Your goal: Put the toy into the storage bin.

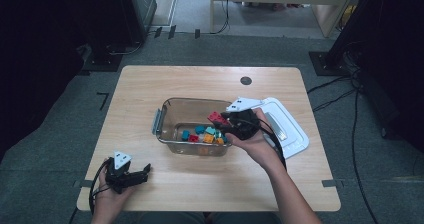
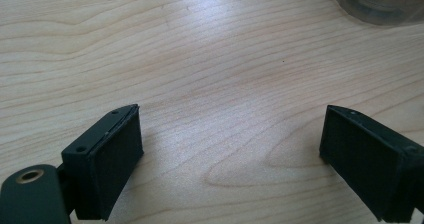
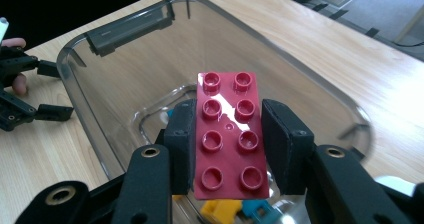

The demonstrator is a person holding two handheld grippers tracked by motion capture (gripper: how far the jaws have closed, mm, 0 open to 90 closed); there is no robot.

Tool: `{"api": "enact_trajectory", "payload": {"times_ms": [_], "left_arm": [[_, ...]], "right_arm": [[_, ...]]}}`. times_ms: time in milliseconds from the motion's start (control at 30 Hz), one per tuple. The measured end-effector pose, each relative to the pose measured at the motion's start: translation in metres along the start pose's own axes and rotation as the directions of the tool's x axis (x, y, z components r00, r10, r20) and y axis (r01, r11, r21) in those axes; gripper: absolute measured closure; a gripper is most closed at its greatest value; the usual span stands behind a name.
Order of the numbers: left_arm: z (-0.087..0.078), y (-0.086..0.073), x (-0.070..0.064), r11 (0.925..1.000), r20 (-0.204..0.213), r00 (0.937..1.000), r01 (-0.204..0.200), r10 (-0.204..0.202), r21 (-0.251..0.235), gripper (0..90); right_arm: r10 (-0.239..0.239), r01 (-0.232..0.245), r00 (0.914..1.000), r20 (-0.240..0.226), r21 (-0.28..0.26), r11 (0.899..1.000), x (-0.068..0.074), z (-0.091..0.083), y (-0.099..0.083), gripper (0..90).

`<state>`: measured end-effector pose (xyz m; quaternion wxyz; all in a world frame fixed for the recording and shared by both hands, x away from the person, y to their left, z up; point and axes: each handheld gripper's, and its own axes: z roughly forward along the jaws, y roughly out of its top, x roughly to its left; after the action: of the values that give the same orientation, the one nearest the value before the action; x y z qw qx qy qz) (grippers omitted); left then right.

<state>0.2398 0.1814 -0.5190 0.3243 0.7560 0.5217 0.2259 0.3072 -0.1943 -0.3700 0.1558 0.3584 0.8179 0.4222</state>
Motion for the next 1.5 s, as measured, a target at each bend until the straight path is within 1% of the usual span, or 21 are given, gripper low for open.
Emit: {"api": "enact_trajectory", "payload": {"times_ms": [167, 233, 267, 300, 333, 433, 500, 667, 867, 1000, 1067, 1133, 1200, 1333, 1500], "left_arm": [[0.0, 0.0, 0.0, 1.0, 0.0, 1.0, 0.0, 0.0, 0.0, 10.0], [0.0, 0.0, 0.0, 1.0, 0.0, 1.0, 0.0, 0.0, 0.0, 10.0], [0.0, 0.0, 0.0, 1.0, 0.0, 1.0, 0.0, 0.0, 0.0, 10.0], [0.0, 0.0, 0.0, 1.0, 0.0, 1.0, 0.0, 0.0, 0.0, 10.0], [0.0, 0.0, 0.0, 1.0, 0.0, 1.0, 0.0, 0.0, 0.0, 10.0], [0.0, 0.0, 0.0, 1.0, 0.0, 1.0, 0.0, 0.0, 0.0, 10.0], [0.0, 0.0, 0.0, 1.0, 0.0, 1.0, 0.0, 0.0, 0.0, 10.0], [0.0, 0.0, 0.0, 1.0, 0.0, 1.0, -0.001, 0.001, 0.0, 10.0], [0.0, 0.0, 0.0, 1.0, 0.0, 1.0, 0.0, 0.0, 0.0, 10.0], [0.0, 0.0, 0.0, 1.0, 0.0, 1.0, 0.0, 0.0, 0.0, 10.0], [0.0, 0.0, 0.0, 1.0, 0.0, 1.0, 0.0, 0.0, 0.0, 10.0], [0.0, 0.0, 0.0, 1.0, 0.001, 1.0, -0.001, 0.001, 0.001, 10.0], [0.0, 0.0, 0.0, 1.0, 0.001, 1.0, -0.001, 0.001, 0.0, 10.0], [0.0, 0.0, 0.0, 1.0, 0.002, 1.0, -0.003, 0.003, 0.001, 10.0], [0.0, 0.0, 0.0, 1.0, 0.003, 1.0, -0.005, 0.005, 0.002, 10.0]], "right_arm": [[0.002, -0.001, 0.9999, -0.017, 0.034, 0.999, 0.004, 0.02, 0.002, 60.3], [-0.008, 0.01, 0.9991, -0.042, 0.052, 0.999, 0.006, 0.026, 0.002, 60.0], [-0.01, 0.012, 0.9992, -0.038, 0.059, 0.998, 0.008, 0.028, 0.002, 59.4], [-0.015, 0.017, 0.9994, -0.032, 0.059, 0.998, 0.008, 0.029, 0.002, 56.7], [-0.009, 0.011, 0.9993, -0.037, 0.059, 0.998, 0.008, 0.03, 0.002, 54.7], [-0.002, 0.004, 0.9993, -0.038, 0.054, 0.999, 0.008, 0.028, 0.002, 52.4], [-0.006, 0.008, 0.9992, -0.039, 0.05, 0.999, 0.007, 0.025, 0.002, 51.3], [-0.002, 0.003, 0.9993, -0.036, 0.04, 0.999, 0.004, 0.016, 0.0, 47.3], [0.003, -0.002, 0.9996, -0.028, 0.034, 0.999, -0.006, 0.004, -0.005, 41.1], [0.03, -0.03, 0.9995, 0.002, 0.015, 0.999, -0.016, -0.007, -0.01, 36.2], [0.047, -0.047, 0.9988, 0.016, 0.004, 0.999, -0.022, -0.013, -0.012, 31.8], [0.063, -0.062, 0.9972, 0.041, -0.002, 0.998, -0.029, -0.019, -0.014, 27.3], [0.065, -0.064, 0.9955, 0.07, -0.008, 0.998, -0.036, -0.025, -0.017, 24.3], [0.091, -0.09, 0.9894, 0.113, -0.017, 0.996, -0.049, -0.036, -0.024, 21.5], [0.108, -0.106, 0.983, 0.149, -0.016, 0.994, -0.062, -0.046, -0.034, 20.7]]}}
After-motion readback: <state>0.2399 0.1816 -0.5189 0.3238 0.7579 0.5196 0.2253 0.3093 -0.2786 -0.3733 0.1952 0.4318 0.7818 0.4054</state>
